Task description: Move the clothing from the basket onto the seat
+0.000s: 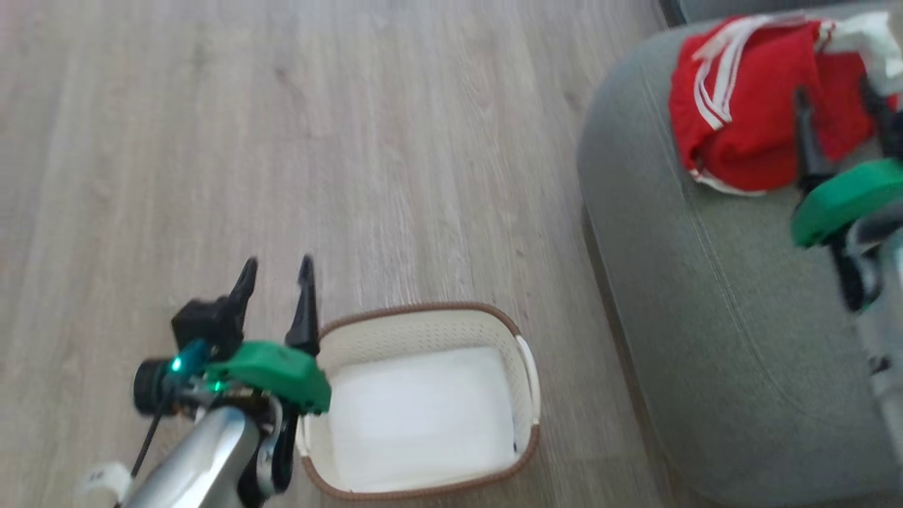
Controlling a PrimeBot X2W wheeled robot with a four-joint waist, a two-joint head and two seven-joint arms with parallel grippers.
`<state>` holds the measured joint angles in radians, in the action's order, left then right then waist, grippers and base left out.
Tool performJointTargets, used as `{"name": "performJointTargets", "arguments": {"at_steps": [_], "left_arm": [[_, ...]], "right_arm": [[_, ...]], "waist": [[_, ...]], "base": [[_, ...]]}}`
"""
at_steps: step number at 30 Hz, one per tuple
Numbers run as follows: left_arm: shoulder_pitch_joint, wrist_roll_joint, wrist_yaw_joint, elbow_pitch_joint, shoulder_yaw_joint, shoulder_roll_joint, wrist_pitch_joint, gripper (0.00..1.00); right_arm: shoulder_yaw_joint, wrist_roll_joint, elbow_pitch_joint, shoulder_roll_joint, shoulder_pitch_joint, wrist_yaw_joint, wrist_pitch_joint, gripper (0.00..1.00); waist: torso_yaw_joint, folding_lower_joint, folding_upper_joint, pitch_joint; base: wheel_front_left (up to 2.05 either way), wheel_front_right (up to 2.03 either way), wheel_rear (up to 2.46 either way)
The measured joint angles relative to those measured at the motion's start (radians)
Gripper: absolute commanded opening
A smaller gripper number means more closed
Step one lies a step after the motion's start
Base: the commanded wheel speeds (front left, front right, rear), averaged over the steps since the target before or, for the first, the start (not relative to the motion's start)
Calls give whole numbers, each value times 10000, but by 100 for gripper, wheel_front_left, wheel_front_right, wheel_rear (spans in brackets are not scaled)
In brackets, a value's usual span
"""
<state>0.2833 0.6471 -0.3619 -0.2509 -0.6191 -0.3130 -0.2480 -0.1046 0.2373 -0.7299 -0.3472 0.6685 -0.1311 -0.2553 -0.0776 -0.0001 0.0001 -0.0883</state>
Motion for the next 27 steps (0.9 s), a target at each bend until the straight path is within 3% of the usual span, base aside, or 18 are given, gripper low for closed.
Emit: {"name": "performJointTargets", "arguments": {"at_steps": [17,27], "left_arm": [[-2457,-849,-148,1367,1847,203,-13,100],[-3161,-1444,330,1465,2518,610,-13,100]], "right_arm": [[1068,-951,3141,2548,-3713,0,2,100],[974,-1239,4125,2863,-5375,0,2,100]], "waist": [[1037,0,0,1049],[1208,0,0,1175]], "base": [[0,0,0],[0,0,0]]}}
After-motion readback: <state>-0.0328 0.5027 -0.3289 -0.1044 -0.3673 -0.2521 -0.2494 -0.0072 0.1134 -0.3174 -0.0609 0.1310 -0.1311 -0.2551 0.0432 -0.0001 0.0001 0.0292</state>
